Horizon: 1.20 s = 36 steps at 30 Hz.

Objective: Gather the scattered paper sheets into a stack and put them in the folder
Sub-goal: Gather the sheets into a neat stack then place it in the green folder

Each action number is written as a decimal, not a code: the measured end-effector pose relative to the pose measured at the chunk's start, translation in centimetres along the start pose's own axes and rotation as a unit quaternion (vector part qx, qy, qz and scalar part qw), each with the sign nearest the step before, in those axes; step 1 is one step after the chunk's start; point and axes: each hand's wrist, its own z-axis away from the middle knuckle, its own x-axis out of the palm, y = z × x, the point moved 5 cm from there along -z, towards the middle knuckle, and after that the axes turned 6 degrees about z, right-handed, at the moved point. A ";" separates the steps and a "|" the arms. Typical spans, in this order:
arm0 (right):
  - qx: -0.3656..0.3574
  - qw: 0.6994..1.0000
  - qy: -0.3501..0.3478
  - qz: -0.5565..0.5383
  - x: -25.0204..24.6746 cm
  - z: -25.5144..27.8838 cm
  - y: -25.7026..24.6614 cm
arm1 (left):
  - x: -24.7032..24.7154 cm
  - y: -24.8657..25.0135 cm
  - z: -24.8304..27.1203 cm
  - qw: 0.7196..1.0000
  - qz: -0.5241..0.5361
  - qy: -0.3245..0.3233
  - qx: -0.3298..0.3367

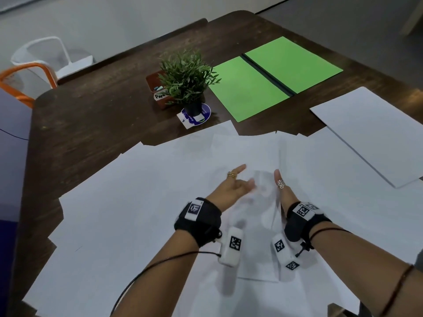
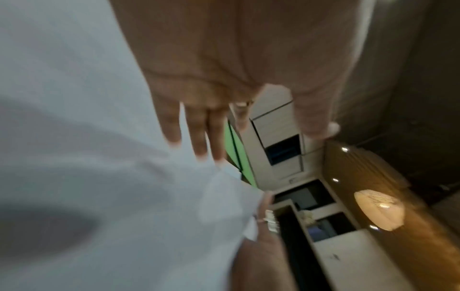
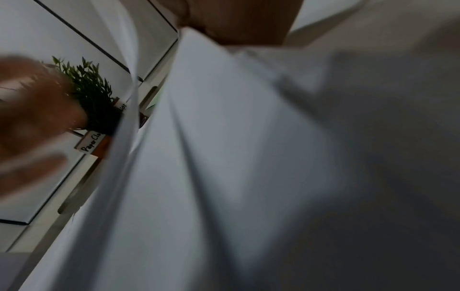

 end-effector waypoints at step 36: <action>-0.082 0.982 0.023 0.166 -12.5 0.3 -1.1 | 1.8 -4.8 3.7 0.879 0.085 0.463 -0.081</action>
